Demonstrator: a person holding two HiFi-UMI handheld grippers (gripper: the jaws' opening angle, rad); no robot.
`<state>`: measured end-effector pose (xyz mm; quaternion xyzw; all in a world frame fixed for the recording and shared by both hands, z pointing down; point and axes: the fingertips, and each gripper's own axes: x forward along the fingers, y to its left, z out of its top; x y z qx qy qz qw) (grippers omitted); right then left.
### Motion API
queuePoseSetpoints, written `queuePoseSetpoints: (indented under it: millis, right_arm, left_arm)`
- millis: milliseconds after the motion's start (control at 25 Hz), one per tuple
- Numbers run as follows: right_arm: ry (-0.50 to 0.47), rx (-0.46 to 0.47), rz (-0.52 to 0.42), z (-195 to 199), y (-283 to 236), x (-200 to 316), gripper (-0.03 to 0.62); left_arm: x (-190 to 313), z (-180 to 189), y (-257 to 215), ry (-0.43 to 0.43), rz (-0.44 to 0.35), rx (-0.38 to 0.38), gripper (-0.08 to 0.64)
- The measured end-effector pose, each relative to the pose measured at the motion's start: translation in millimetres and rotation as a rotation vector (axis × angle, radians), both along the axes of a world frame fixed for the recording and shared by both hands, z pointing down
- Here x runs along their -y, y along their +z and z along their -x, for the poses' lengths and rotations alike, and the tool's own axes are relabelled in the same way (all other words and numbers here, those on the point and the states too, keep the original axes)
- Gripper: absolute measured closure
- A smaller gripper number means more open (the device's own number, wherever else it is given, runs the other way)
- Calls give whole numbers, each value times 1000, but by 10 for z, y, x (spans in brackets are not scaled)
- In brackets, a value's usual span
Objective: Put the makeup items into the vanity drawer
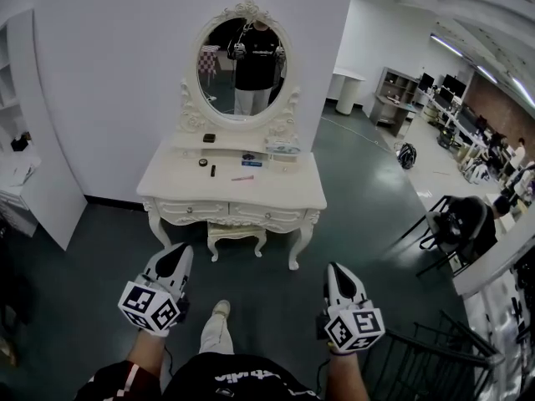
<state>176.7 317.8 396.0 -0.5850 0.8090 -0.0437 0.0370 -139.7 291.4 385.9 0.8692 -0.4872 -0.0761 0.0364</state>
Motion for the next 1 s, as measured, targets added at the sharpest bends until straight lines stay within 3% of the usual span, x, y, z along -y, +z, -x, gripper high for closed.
queuePoseSetpoints:
  millis: [440,1000]
  right_arm:
    - [-1,0,58,26,130,448,589]
    - [4,-6,39,269,-56,1728,589]
  left_arm:
    - [506,-79,47,31,6,6,557]
    - [1809,65,-92,41,2,30,557]
